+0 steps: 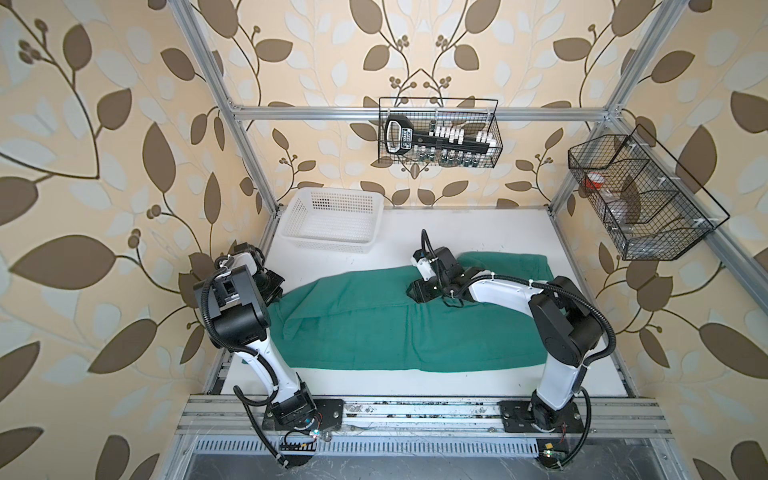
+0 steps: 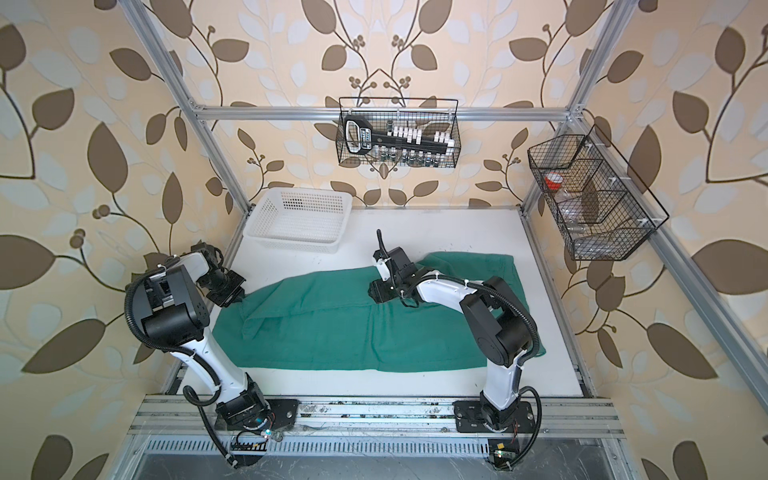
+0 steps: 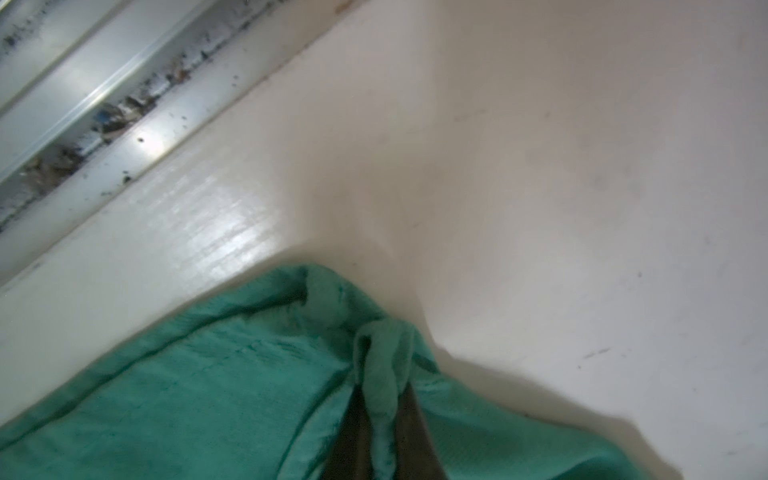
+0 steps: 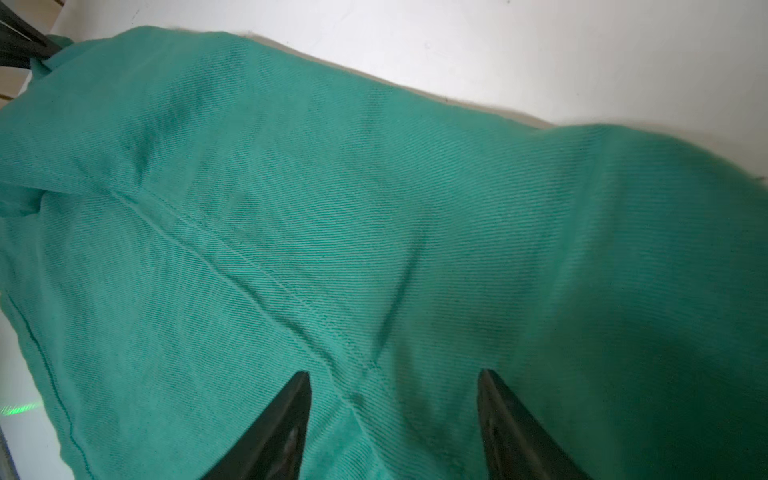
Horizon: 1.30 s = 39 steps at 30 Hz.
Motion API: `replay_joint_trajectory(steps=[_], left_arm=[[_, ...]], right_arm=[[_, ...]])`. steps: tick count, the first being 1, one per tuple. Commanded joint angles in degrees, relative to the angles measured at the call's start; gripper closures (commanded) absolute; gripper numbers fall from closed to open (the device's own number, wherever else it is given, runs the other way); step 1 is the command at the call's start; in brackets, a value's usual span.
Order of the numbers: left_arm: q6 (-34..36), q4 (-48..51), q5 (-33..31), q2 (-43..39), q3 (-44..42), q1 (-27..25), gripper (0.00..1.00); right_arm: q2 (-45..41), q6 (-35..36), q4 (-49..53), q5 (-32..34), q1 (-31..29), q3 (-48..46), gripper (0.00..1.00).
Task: Fold and stack the trousers
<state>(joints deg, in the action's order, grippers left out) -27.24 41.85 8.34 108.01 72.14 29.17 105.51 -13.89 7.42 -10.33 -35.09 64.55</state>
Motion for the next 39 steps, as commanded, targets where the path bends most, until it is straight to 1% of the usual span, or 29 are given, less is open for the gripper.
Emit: replay_joint_trajectory(steps=[1,5,12,17,23,25,30,34,36,39], left_arm=[[0.76,3.43,0.63,-3.63,2.77,-0.6,1.0],[1.99,6.56,-0.5,-4.02,5.6,-0.78,0.97],[3.61,10.06,-1.09,-3.67,11.55,-0.78,0.98],[5.04,12.15,-2.55,-0.06,18.55,-1.33,0.98],[7.65,13.48,-7.76,6.58,28.92,-3.64,0.96],[8.25,14.27,-8.59,8.99,32.27,-4.66,0.96],[8.13,14.73,-13.33,13.21,37.76,-6.38,0.93],[8.18,14.84,-17.77,15.34,40.16,-7.44,0.92],[7.95,14.16,-19.47,15.06,40.11,-7.54,0.92],[7.79,13.33,-18.41,14.14,39.57,-7.54,0.92]], right_arm=[[0.67,0.71,-0.79,-0.22,0.58,-0.63,0.36],[0.5,0.71,-0.76,-0.3,0.72,-1.09,0.36],[0.53,0.71,-0.64,-0.14,1.12,-1.61,0.36],[0.66,0.52,-0.52,0.82,1.9,-1.43,0.36],[1.23,0.1,0.31,3.22,3.83,-0.31,0.36],[1.35,-0.1,0.41,3.4,5.02,0.17,0.36],[1.05,-0.95,0.23,3.53,7.8,1.0,0.36],[2.27,-1.66,1.42,5.8,10.03,4.25,0.36],[3.7,-1.41,2.32,6.52,11.36,6.36,0.36],[6.41,0.29,5.15,10.8,12.93,11.54,0.36]])
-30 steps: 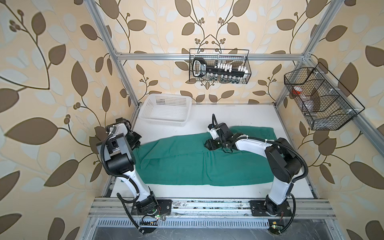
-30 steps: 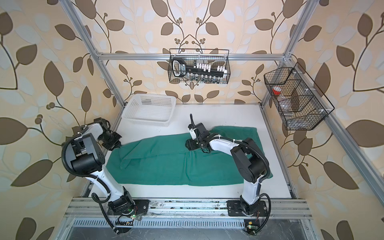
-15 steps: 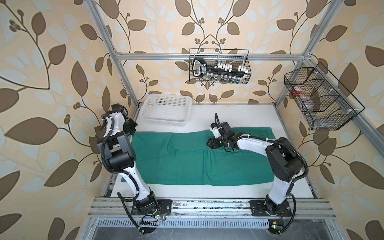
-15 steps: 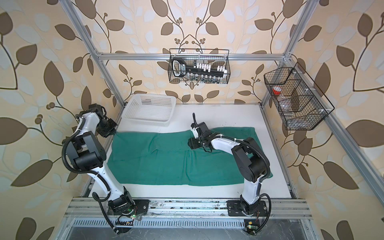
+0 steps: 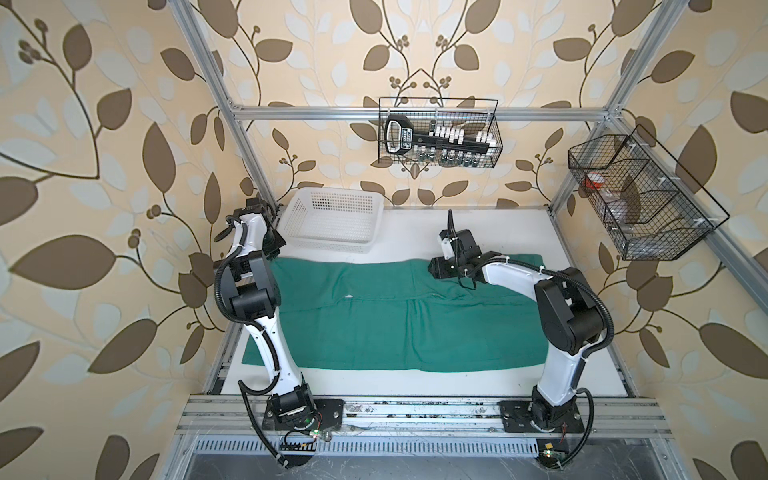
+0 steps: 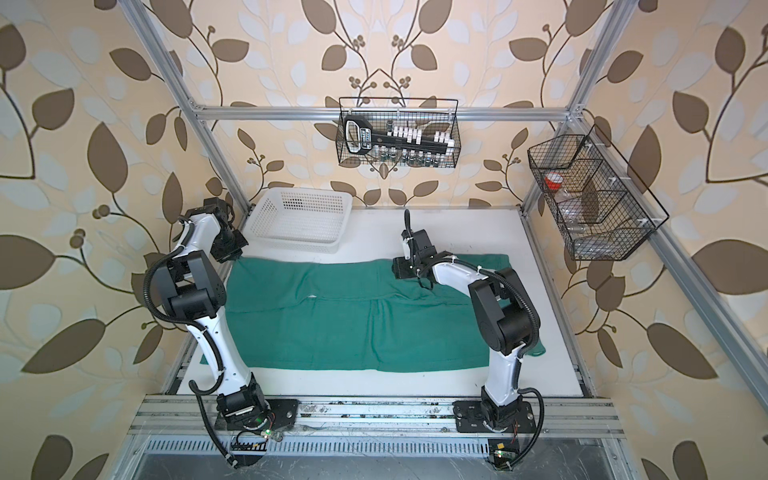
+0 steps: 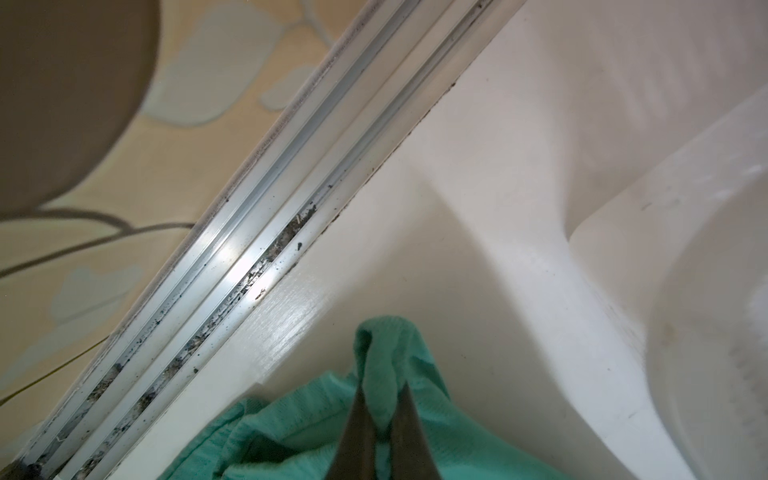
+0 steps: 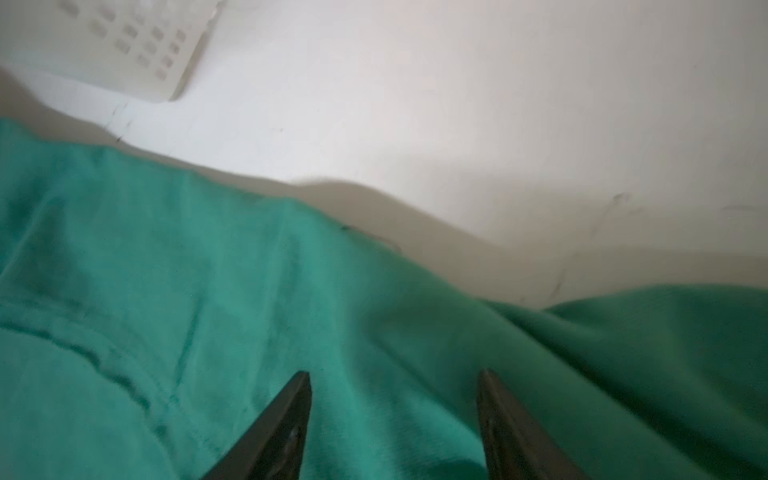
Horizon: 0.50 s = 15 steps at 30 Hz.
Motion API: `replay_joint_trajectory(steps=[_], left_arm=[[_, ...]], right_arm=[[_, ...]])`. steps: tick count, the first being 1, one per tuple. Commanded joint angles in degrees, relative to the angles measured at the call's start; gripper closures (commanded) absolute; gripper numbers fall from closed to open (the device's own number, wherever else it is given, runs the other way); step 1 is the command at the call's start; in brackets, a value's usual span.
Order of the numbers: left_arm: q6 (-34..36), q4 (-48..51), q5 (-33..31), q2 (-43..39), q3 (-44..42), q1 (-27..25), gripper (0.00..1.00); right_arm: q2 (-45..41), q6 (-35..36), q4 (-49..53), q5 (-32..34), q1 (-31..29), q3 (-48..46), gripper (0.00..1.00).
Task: Fold and stack the trousers
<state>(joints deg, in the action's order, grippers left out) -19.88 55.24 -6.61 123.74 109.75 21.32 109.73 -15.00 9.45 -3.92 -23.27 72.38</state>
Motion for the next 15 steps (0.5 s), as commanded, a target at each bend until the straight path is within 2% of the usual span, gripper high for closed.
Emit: replay_joint_trajectory(steps=[1,4,6,15], left_arm=[[0.31,0.16,-3.01,-1.72,2.01,0.35,0.92],[0.36,0.64,-2.24,-2.48,1.69,0.24,0.92],[0.54,0.51,-2.55,-3.1,1.42,0.22,0.92],[0.59,0.07,1.45,-3.71,1.69,0.22,0.92]], right_arm=[[3.59,1.86,4.6,5.47,1.73,5.66,0.36],[7.26,3.52,8.82,8.91,2.93,10.8,0.36],[9.38,3.79,10.95,7.74,3.78,12.8,0.37],[13.91,4.47,16.39,9.54,5.82,15.27,0.42]])
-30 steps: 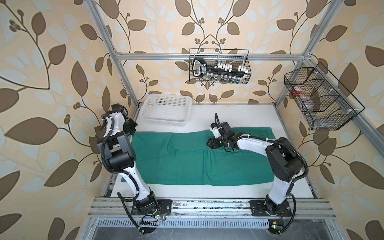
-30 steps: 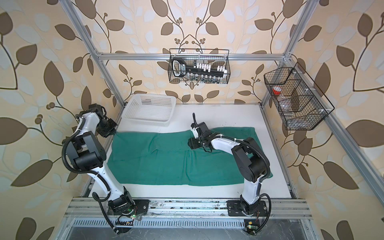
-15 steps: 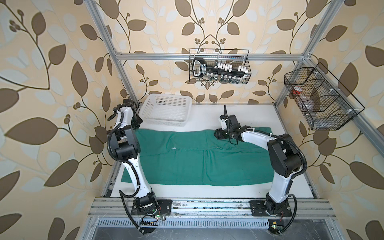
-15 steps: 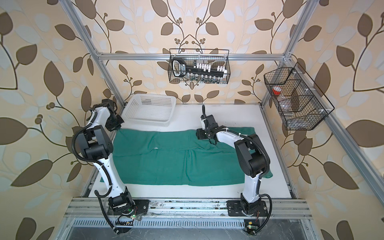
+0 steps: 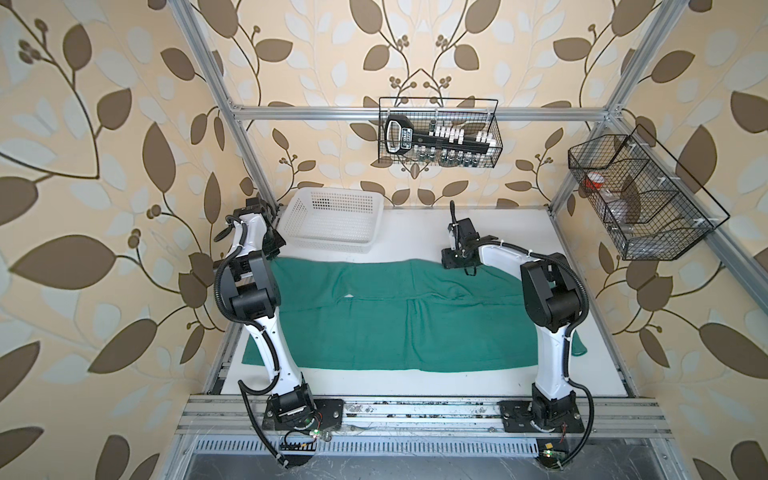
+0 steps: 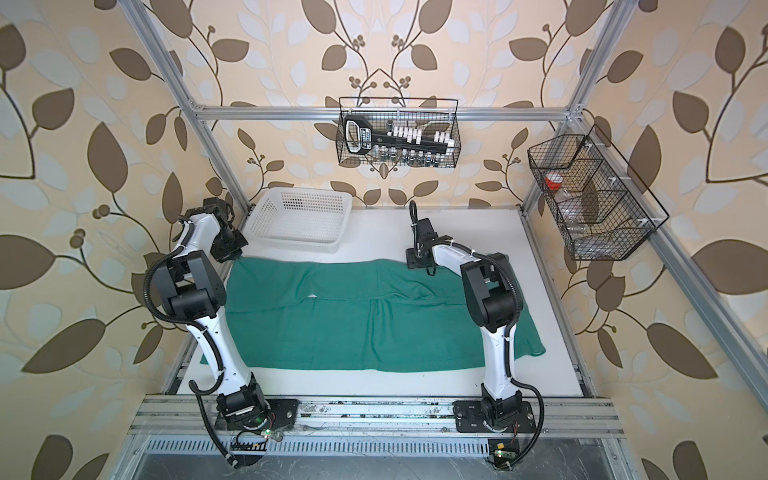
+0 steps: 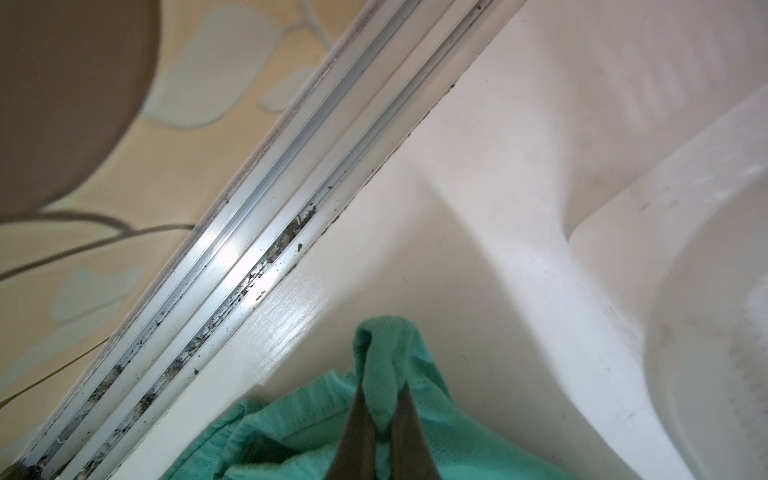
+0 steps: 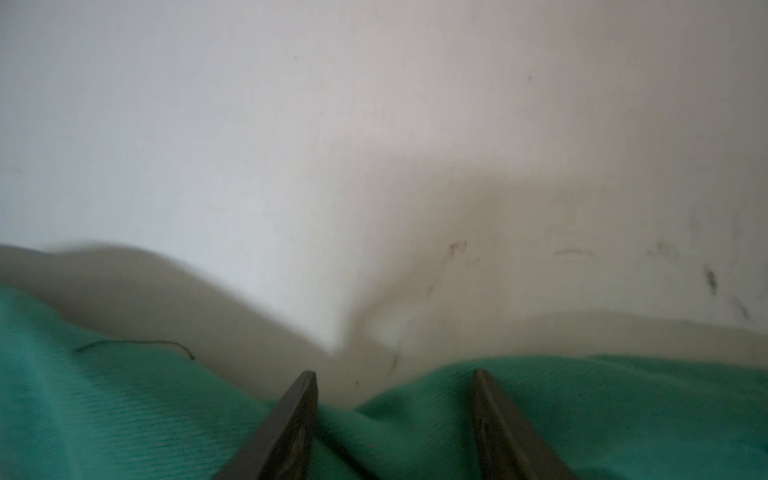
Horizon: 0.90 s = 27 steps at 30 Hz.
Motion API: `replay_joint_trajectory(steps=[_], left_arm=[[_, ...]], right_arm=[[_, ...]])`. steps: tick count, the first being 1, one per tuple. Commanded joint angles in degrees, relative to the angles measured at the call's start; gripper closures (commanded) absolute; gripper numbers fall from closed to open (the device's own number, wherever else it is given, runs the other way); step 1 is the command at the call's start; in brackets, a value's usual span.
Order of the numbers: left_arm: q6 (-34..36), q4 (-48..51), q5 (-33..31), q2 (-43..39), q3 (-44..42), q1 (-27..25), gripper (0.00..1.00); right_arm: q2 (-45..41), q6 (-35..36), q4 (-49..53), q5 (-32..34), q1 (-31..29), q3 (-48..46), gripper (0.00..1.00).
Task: Fold and stack the trousers
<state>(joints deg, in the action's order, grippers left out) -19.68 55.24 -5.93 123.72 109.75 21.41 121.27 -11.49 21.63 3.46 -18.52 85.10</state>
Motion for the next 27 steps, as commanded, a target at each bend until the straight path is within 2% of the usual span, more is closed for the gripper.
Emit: replay_joint_trajectory(steps=[1,9,12,18,20,24,27], left_arm=[[0.36,0.04,1.1,-3.71,1.58,0.14,0.92],[1.83,-0.22,6.43,-4.15,0.74,-0.01,0.91],[2.18,-0.57,8.6,-4.04,0.47,-0.13,0.91],[2.47,-1.05,8.71,-3.8,0.08,-0.23,0.91],[2.18,-1.73,9.72,-3.61,-0.36,-0.23,0.91],[1.87,-2.9,10.94,-3.13,-0.98,-0.31,0.91],[1.87,-3.21,9.91,-2.56,-0.86,-0.32,0.91]], right_arm=[[3.19,0.63,4.95,1.99,1.52,3.52,0.42],[8.06,-2.21,11.67,5.57,4.26,11.38,0.42],[9.48,-2.74,12.65,3.67,5.66,13.64,0.43],[5.38,-2.63,10.63,2.47,7.36,13.01,0.45],[6.42,-2.81,12.1,-0.58,9.27,14.27,0.49],[3.05,-4.08,9.83,-3.96,9.5,10.7,0.48],[2.91,-4.06,10.16,-3.06,9.62,11.25,0.5]])
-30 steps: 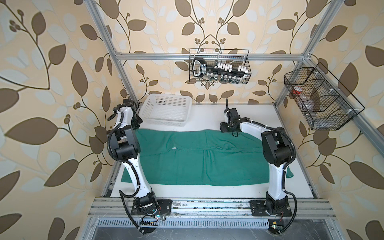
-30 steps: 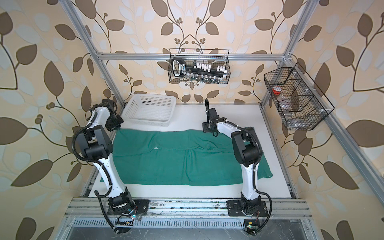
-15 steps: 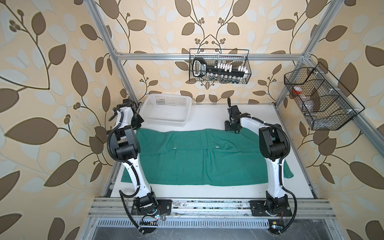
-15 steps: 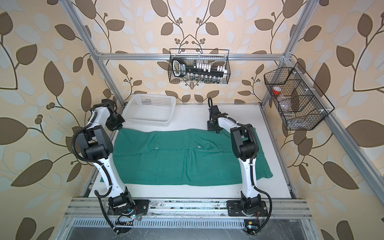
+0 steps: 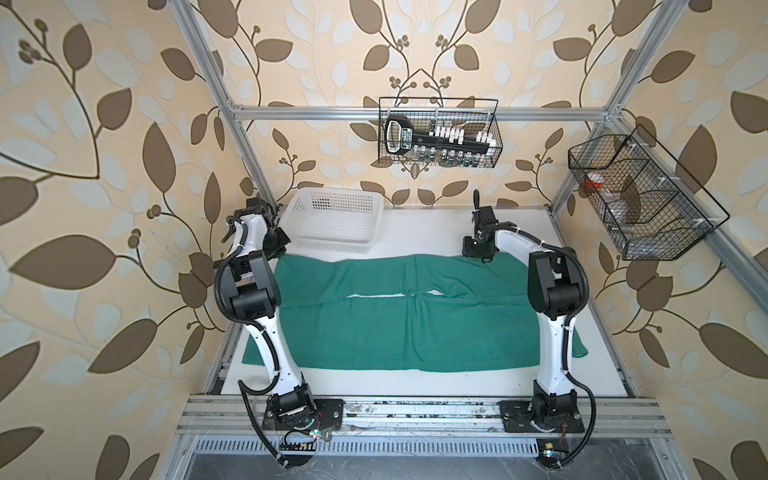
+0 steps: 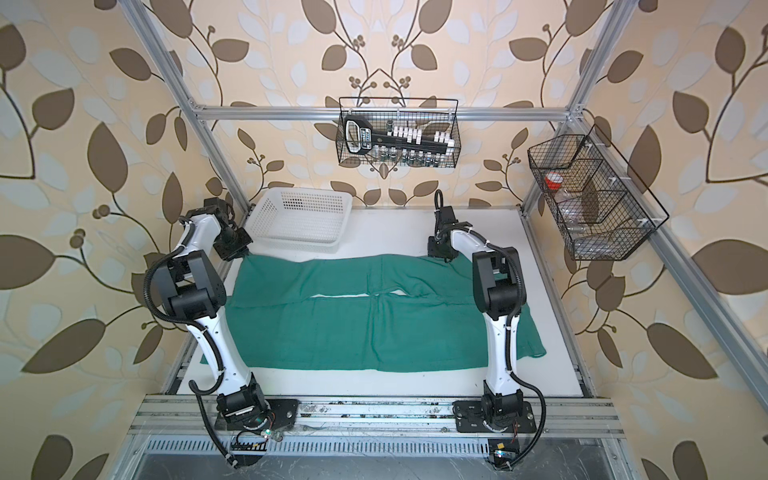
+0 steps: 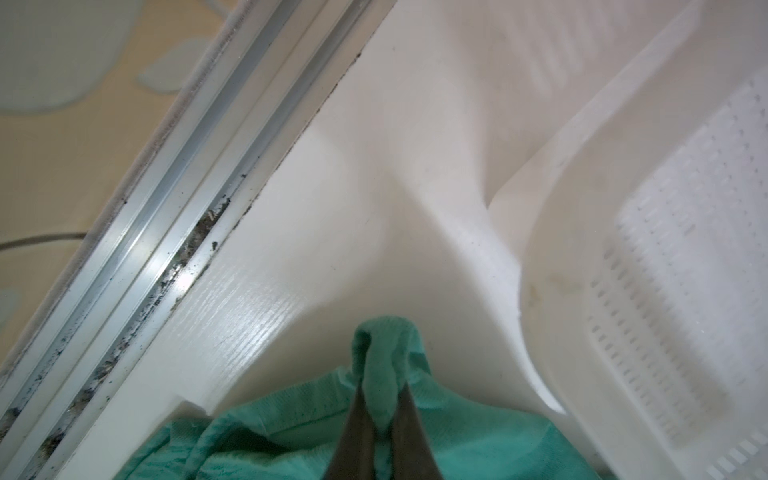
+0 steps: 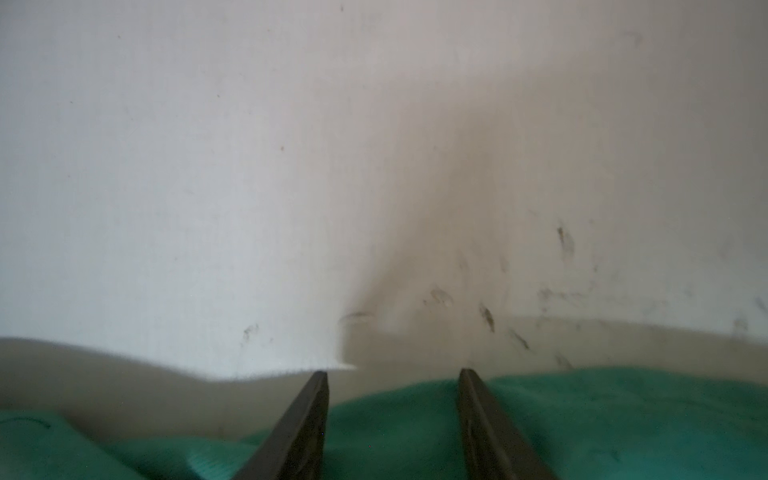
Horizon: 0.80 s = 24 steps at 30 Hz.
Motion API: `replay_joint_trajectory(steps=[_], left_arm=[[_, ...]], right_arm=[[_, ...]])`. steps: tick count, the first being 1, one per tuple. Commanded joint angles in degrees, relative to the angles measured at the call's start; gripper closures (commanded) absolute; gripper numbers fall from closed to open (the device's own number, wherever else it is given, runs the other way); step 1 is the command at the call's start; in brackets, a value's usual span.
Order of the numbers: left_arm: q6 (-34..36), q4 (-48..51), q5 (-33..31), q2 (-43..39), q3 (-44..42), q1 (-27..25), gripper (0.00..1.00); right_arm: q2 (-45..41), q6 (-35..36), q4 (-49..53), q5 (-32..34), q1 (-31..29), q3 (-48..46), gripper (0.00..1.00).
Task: Fold and stack the trousers
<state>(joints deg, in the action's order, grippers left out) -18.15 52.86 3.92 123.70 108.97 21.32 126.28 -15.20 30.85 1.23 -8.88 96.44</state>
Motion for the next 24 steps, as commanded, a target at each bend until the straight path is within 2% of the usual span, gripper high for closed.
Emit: replay_joint_trajectory(steps=[1,3,7,13,19,24], left_arm=[[0.48,-0.98,-1.37,-2.36,-0.07,-0.23,0.91],[0.75,-1.76,-3.32,-2.09,-0.18,-0.23,0.91],[0.78,-5.37,-0.03,-1.55,-1.6,-0.23,0.88],[2.28,-5.59,-0.34,1.52,0.27,-0.22,0.85],[3.56,-10.28,1.01,2.46,0.41,-0.36,0.85],[4.53,-10.61,-7.96,2.93,3.05,-0.57,0.87]], right_arm=[[-1.33,-0.16,1.72,-0.4,0.39,0.67,0.52],[0.23,-0.1,2.13,-0.27,1.37,1.29,0.56],[2.61,0.33,2.31,0.97,2.53,3.37,0.6],[6.36,0.03,3.73,-0.11,4.17,6.8,0.6],[7.64,0.64,3.85,0.13,5.02,10.29,0.6],[1.46,0.57,1.46,-0.63,4.86,7.7,0.54]])
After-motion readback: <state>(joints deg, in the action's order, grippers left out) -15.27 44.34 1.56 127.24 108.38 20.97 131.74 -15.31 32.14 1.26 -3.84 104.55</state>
